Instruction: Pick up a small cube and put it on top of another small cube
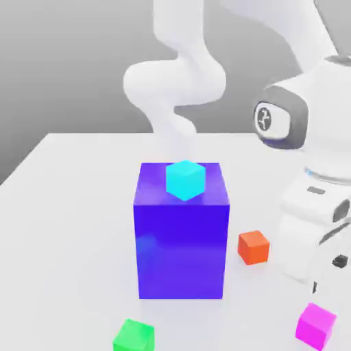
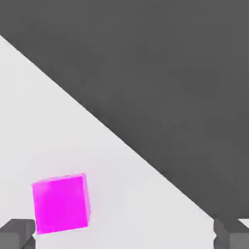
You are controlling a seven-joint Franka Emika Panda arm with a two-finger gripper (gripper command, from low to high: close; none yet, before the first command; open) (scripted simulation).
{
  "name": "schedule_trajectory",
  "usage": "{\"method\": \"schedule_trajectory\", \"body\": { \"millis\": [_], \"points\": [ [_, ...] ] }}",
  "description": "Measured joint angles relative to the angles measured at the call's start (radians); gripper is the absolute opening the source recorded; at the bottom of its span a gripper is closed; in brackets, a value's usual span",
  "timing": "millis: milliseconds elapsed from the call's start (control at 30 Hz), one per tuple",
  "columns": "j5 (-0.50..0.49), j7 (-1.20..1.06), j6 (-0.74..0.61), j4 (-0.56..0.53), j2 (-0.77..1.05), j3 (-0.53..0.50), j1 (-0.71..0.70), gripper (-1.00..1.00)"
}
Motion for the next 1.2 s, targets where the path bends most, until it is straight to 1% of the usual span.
{"method": "schedule_trajectory", "body": {
  "millis": [67, 200, 233, 433, 600, 633, 933, 1000, 1067, 1100, 1200],
  "points": [
    [-0.016, -0.007, 0.030, 0.003, 0.073, 0.003, 0.018, 0.00],
    [-0.062, 0.022, 0.134, 0.032, 0.218, -0.040, 0.058, 0.00],
    [-0.068, 0.026, 0.148, 0.036, 0.236, -0.046, 0.063, -1.00],
    [-0.072, 0.029, 0.154, 0.038, 0.245, -0.049, 0.066, -1.00],
    [-0.021, -0.009, 0.049, 0.007, 0.108, -0.005, 0.032, -1.00],
    [-0.003, -0.002, 0.030, -0.001, 0.081, -0.012, 0.017, -1.00],
    [0.143, 0.239, -0.041, -0.065, -0.062, -0.234, -0.185, -1.00],
    [0.178, 0.291, -0.023, -0.068, -0.047, -0.283, -0.230, -1.00],
    [0.206, 0.304, 0.034, -0.064, 0.014, -0.295, -0.256, -1.00],
    [0.216, 0.303, 0.064, -0.062, 0.046, -0.294, -0.263, 1.00],
    [0.216, 0.303, 0.064, -0.062, 0.046, -0.294, -0.263, 1.00]
  ]
}}
